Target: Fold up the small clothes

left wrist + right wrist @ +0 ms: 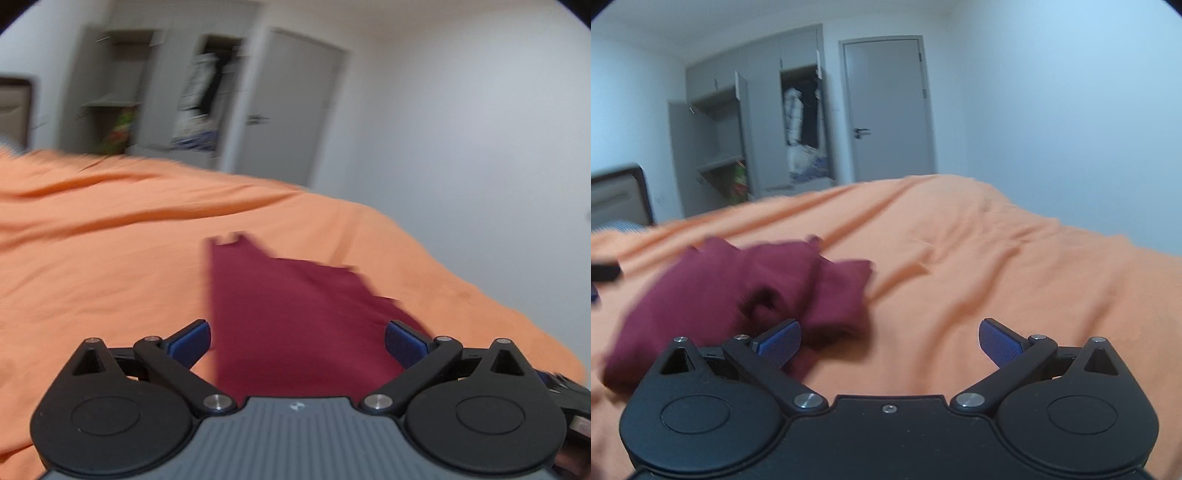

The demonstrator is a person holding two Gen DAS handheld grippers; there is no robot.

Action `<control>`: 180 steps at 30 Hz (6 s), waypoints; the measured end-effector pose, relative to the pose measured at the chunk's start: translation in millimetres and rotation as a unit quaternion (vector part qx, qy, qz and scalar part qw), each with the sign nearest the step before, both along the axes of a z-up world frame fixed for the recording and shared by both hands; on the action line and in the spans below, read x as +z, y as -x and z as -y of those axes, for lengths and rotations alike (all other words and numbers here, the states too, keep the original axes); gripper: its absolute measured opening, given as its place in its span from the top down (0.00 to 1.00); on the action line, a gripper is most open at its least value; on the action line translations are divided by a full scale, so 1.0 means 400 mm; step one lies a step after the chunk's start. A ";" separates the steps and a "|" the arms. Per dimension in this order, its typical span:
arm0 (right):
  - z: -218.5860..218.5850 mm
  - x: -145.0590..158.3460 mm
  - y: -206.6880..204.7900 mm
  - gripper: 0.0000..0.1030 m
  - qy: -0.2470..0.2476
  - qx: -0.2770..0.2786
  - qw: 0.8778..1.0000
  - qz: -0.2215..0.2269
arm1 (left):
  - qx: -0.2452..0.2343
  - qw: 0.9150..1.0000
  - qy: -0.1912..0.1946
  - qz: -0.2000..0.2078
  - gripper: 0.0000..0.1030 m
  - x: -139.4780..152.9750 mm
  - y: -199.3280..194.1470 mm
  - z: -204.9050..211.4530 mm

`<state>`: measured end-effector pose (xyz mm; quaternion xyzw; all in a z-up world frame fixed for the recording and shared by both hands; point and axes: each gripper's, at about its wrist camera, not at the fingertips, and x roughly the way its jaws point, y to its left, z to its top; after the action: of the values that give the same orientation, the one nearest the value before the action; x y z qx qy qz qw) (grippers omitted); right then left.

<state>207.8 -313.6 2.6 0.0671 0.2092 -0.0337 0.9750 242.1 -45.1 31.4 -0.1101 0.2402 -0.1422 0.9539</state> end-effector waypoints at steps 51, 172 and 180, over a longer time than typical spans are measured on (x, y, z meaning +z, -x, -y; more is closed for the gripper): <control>-0.014 -0.013 -0.223 0.63 -0.003 0.028 0.999 -0.015 | 0.054 0.992 0.018 -0.113 0.01 -0.105 -0.102 -0.052; -0.206 0.062 -0.272 0.83 -0.079 0.138 0.985 0.072 | -0.028 0.999 -0.017 0.025 0.75 0.127 -0.225 -0.103; -0.371 0.082 -0.369 0.83 -0.052 0.195 0.976 0.079 | 0.046 0.998 -0.015 0.039 0.75 0.129 -0.246 -0.233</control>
<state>355.6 -165.0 35.5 0.0781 0.1417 0.1733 0.9715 340.6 48.2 83.1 -0.1015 0.1997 -0.0988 0.9696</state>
